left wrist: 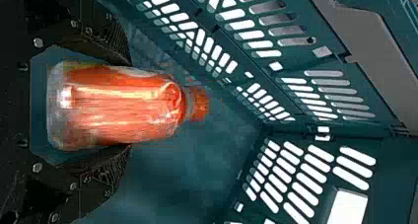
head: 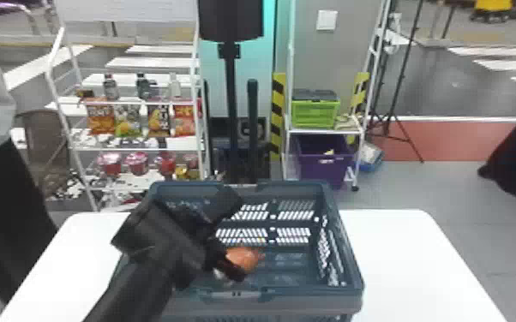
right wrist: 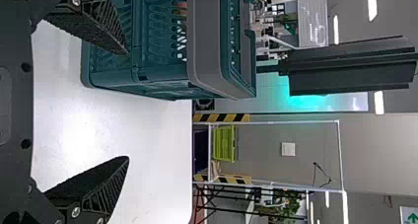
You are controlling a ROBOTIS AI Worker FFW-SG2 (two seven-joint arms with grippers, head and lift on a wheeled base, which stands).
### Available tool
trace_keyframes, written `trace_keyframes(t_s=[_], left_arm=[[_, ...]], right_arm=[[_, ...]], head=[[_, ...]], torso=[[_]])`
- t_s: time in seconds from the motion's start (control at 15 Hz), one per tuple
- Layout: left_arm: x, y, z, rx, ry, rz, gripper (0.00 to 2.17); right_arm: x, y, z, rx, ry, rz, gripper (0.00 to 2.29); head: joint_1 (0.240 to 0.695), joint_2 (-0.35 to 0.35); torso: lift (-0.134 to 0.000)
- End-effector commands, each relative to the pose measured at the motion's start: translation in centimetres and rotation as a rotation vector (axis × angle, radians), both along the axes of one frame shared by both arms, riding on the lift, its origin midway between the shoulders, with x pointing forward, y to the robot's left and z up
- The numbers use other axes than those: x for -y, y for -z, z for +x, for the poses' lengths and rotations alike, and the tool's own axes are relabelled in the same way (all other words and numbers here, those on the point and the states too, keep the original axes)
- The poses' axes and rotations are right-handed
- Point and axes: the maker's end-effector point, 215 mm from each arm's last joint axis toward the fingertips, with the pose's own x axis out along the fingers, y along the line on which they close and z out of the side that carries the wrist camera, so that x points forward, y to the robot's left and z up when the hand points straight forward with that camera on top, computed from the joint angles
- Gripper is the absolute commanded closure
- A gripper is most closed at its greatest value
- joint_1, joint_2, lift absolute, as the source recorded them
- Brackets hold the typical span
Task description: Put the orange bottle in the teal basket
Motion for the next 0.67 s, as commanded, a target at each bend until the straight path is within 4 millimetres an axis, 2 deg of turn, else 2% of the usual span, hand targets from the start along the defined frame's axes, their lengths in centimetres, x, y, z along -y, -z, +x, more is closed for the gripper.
trace_keyframes(t_s=[0.0,0.2,0.33,0.6], left_arm=[[-0.2,0.1,0.0,0.005,-0.005,0.005,0.3],[-0.3,-0.8,0.5,0.036,-0.031,-0.016,0.14],[-0.6,-2.1,0.7,0.065,-0.062,-0.046,0.13],[-3.3,-8.0,-0.4,0.151,-0.193,-0.17,0.13]], right_arm=[[0.0,0.0,-0.1,-0.002,0.0,0.0,0.13],[0.0,-0.3,-0.2,0.001,0.001,0.0,0.13],[0.0,-0.4,-0.3,0.001,0.0,-0.001,0.13],[0.0,-0.7,-0.2,0.006,0.0,0.0,0.13]], head=[[0.499,0.0],[0.499,0.0],[0.499,0.0],[0.499,0.0]], torso=[[0.0],[0.0],[0.0],[0.0]])
